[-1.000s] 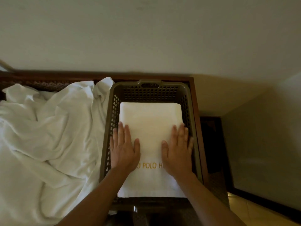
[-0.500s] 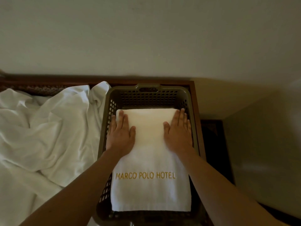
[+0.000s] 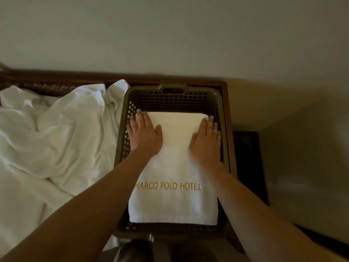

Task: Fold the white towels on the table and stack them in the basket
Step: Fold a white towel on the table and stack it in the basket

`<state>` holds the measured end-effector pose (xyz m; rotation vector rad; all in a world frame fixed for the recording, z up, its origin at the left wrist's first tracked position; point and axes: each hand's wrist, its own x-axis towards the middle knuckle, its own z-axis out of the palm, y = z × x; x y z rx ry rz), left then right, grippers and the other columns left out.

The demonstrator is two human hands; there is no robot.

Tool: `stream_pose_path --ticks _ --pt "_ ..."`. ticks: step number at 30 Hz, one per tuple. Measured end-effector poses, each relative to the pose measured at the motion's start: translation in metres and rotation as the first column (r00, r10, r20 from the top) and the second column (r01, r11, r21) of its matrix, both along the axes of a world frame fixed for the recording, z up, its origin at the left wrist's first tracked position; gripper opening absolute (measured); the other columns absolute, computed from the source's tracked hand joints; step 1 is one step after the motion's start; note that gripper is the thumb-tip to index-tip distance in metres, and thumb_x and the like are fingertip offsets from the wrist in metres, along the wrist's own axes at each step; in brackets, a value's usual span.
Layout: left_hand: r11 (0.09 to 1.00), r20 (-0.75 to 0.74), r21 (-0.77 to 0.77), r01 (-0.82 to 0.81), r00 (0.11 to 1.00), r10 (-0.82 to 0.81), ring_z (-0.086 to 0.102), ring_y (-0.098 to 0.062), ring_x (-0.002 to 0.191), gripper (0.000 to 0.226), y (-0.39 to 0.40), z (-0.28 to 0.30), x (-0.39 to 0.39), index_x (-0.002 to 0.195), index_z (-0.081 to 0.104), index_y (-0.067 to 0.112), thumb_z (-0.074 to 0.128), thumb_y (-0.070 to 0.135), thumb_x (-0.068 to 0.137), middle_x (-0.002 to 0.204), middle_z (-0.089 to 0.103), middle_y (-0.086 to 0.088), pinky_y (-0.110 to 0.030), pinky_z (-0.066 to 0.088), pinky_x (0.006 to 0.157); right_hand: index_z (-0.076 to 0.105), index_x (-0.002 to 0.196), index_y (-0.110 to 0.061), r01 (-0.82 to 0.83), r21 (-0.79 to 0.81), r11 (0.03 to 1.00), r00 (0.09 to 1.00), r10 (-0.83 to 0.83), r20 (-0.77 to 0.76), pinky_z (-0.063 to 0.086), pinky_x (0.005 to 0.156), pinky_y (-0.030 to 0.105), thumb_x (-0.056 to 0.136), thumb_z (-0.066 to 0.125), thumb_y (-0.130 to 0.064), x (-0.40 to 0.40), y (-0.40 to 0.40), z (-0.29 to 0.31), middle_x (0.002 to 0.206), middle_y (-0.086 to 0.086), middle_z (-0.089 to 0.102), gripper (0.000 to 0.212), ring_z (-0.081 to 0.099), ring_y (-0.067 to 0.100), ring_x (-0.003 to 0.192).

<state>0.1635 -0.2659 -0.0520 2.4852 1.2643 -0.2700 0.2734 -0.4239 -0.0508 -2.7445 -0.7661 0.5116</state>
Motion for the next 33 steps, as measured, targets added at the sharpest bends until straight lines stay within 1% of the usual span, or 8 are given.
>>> stream_pose_path --ticks 3,6,9,17,22,27,30,33 --pt "0.983 0.067 0.042 0.181 0.981 -0.183 -0.016 -0.031 0.156 0.07 -0.058 0.006 -0.04 0.163 -0.007 0.019 0.01 0.052 0.104 0.17 -0.017 -0.009 -0.052 -0.005 0.127 0.003 0.165 -0.019 -0.167 0.014 0.986 0.982 0.165 0.087 -0.009 0.123 0.057 0.107 0.026 -0.04 -0.055 -0.035 -0.004 0.171 0.008 -0.011 0.066 -0.01 0.033 0.157" --pt "0.94 0.025 0.005 0.34 0.94 -0.34 -0.023 -0.027 0.155 0.067 -0.115 -0.004 -0.095 0.162 -0.009 0.03 0.008 0.056 0.104 0.169 -0.025 -0.003 -0.054 -0.004 0.126 0.009 0.165 -0.02 -0.329 -0.053 0.943 0.935 0.333 0.123 0.005 0.124 0.062 0.107 0.024 -0.05 -0.106 -0.081 -0.01 0.172 0.006 -0.005 0.067 -0.007 0.03 0.158" --pt "0.959 -0.023 0.04 0.279 0.96 -0.278 -0.016 -0.026 0.157 0.07 -0.133 -0.012 -0.139 0.163 -0.006 0.032 0.016 0.06 0.104 0.171 -0.017 -0.002 -0.055 -0.004 0.126 0.009 0.165 -0.019 -0.303 -0.11 0.946 0.943 0.315 0.111 0.007 0.125 0.06 0.105 0.028 -0.055 -0.122 -0.121 -0.008 0.172 0.005 -0.002 0.072 -0.005 0.028 0.158" --pt "0.957 -0.118 -0.105 0.27 0.952 -0.281 -0.029 -0.029 0.153 0.074 -0.12 0.009 -0.156 0.158 -0.023 0.037 0.012 0.068 0.1 0.162 -0.04 0.005 -0.055 -0.004 0.126 -0.016 0.162 -0.021 -0.293 -0.195 0.936 0.955 0.298 -0.005 -0.011 0.123 0.054 0.101 0.012 -0.063 -0.122 -0.137 -0.001 0.164 0.0 -0.036 0.079 -0.029 0.032 0.152" --pt "0.954 -0.038 -0.193 0.229 0.97 -0.24 0.0 -0.022 0.158 0.062 -0.103 0.041 -0.156 0.162 0.02 0.03 0.039 0.047 0.105 0.172 -0.004 0.003 -0.042 0.007 0.128 0.008 0.163 -0.012 -0.278 -0.246 0.929 0.957 0.29 0.013 -0.012 0.118 0.069 0.095 0.026 -0.047 -0.137 -0.104 0.016 0.17 0.014 -0.013 0.079 -0.021 0.038 0.154" --pt "0.968 0.193 -0.239 0.082 0.981 -0.035 0.037 -0.01 0.145 0.037 -0.082 0.065 -0.189 0.137 0.061 0.027 0.052 0.032 0.102 0.16 0.038 0.01 -0.025 0.029 0.119 0.05 0.149 -0.024 -0.411 -0.177 0.895 0.911 0.41 -0.042 0.0 0.113 0.07 0.081 0.063 -0.039 -0.159 -0.063 0.028 0.167 0.015 0.025 0.07 0.006 0.041 0.154" --pt "0.971 0.241 -0.236 0.049 0.97 0.009 0.049 -0.01 0.134 0.03 -0.066 0.078 -0.212 0.126 0.069 0.024 0.053 0.026 0.1 0.15 0.049 0.012 -0.017 0.033 0.109 0.052 0.146 -0.027 -0.471 -0.092 0.877 0.882 0.469 -0.052 0.006 0.116 0.073 0.084 0.05 -0.034 -0.177 -0.037 0.037 0.167 0.011 0.025 0.063 0.008 0.04 0.156" --pt "0.975 0.255 -0.222 0.031 0.967 0.028 0.046 -0.01 0.137 0.03 -0.044 0.085 -0.238 0.126 0.068 0.026 0.051 0.026 0.102 0.151 0.049 0.013 -0.019 0.03 0.112 0.042 0.15 -0.029 -0.546 0.002 0.838 0.835 0.544 -0.083 0.002 0.119 0.068 0.09 0.038 -0.037 -0.195 -0.005 0.047 0.171 0.005 0.014 0.061 -0.003 0.034 0.158"
